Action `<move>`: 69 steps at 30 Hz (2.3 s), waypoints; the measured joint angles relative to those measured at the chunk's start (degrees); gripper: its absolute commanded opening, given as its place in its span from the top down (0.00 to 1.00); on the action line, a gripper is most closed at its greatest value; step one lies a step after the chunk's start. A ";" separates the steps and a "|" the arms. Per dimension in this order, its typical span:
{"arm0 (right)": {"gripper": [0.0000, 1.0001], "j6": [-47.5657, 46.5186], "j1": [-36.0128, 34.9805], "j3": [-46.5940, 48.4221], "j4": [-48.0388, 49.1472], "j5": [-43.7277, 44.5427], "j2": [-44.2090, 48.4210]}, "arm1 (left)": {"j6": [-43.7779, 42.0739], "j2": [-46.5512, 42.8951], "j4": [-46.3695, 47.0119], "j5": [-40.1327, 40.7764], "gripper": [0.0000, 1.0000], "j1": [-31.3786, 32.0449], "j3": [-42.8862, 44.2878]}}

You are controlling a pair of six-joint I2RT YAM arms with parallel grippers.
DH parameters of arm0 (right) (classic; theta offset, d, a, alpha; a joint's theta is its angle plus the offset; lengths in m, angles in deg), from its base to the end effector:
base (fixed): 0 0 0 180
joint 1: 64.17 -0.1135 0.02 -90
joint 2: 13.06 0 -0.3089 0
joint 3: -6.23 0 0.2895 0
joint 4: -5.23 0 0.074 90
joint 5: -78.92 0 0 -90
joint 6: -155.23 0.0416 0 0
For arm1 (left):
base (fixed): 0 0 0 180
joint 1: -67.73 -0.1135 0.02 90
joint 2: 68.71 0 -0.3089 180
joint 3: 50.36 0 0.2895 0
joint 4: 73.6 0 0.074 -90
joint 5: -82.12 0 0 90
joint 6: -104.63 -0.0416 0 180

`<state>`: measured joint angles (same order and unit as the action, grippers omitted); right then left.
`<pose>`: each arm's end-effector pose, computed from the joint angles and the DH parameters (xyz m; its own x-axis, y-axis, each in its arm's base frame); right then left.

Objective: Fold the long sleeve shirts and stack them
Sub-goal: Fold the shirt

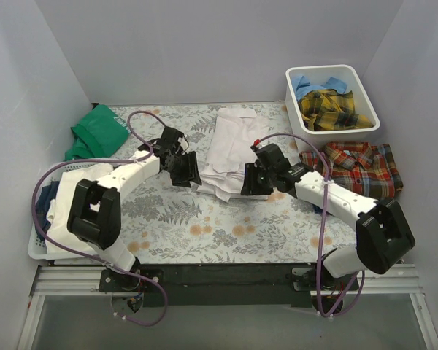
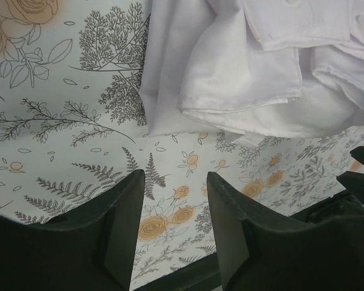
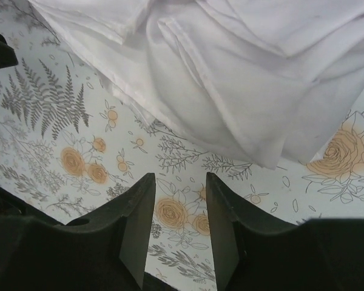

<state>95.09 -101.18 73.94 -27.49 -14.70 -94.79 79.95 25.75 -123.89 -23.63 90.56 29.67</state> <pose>0.2664 0.2041 0.2649 -0.8206 0.0036 -0.5714 -0.2614 0.8868 0.3811 0.3395 -0.1552 0.2462 -0.7844 -0.6187 0.0447 -0.5567 0.6704 -0.4905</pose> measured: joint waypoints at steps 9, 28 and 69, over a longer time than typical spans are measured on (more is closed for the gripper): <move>0.55 0.17 -1.68 -1.84 -2.12 1.81 -3.54 | -1.49 5.95 1.60 0.39 0.59 2.43 0.79; 0.57 0.31 6.62 10.91 -3.78 6.86 -13.00 | -0.90 18.01 2.08 0.66 0.58 2.54 19.80; 0.60 -6.29 10.01 8.70 -2.05 -5.09 -18.80 | 9.97 18.58 13.03 -0.50 0.59 6.43 6.82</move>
<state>88.80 -91.17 82.64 -29.54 -19.79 -113.59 89.91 44.33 -110.86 -24.13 96.98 36.49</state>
